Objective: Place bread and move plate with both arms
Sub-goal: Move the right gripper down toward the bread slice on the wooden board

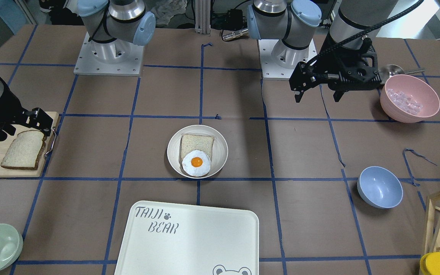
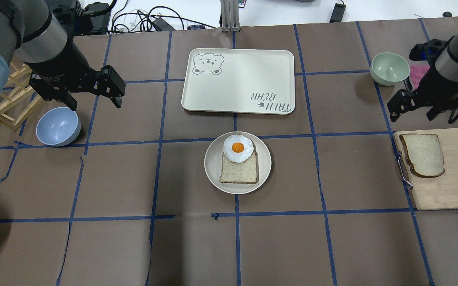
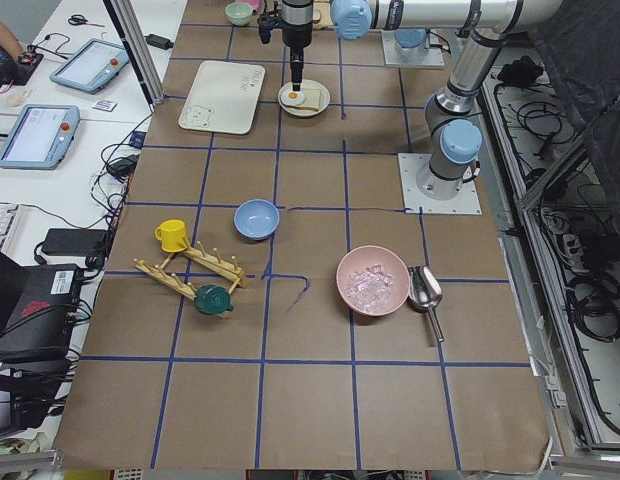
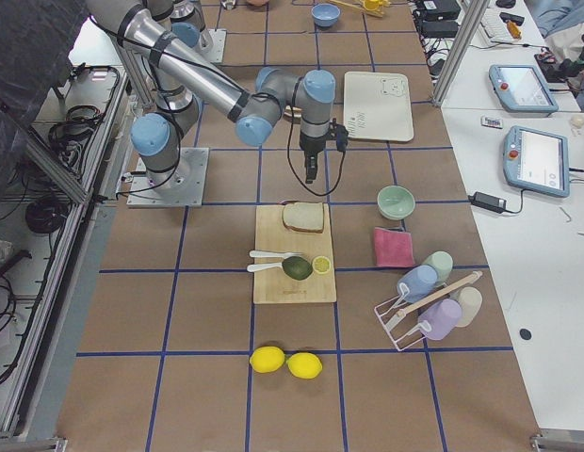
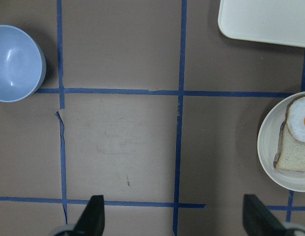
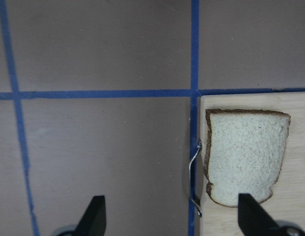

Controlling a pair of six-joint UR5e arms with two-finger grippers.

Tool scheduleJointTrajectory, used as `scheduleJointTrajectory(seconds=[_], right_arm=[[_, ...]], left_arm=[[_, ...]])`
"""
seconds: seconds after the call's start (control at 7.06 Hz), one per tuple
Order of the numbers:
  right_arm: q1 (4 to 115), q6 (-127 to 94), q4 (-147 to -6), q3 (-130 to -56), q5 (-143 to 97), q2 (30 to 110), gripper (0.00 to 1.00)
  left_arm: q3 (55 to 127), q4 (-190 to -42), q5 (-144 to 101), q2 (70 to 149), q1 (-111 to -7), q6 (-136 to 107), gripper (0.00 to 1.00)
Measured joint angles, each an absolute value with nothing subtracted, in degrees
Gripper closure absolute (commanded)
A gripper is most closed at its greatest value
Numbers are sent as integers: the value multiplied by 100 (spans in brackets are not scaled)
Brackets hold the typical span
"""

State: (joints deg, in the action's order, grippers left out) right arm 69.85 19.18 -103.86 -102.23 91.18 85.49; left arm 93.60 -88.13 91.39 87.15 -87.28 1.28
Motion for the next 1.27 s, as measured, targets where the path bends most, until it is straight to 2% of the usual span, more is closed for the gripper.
scheduleJointTrajectory(seconds=[0.28,0.42,0.71,1.27], right_arm=[[7836,1190,-9383,-8871,8968,8329,0],[8317,665,-9191,-8534,8937,8274,0],[8950,-10,-9113,-8335,8920,8236,0],[9084,-131,-9118,-8353,8986,8212,0]], left_arm=[[9359,-8809,9140,8714,-8728,126,0],[9355,-8800,9140,8710,-8728,124,0],[9352,-8785,9133,8703,-8728,123,0],[9346,-8780,9154,8675,-8728,123,0]])
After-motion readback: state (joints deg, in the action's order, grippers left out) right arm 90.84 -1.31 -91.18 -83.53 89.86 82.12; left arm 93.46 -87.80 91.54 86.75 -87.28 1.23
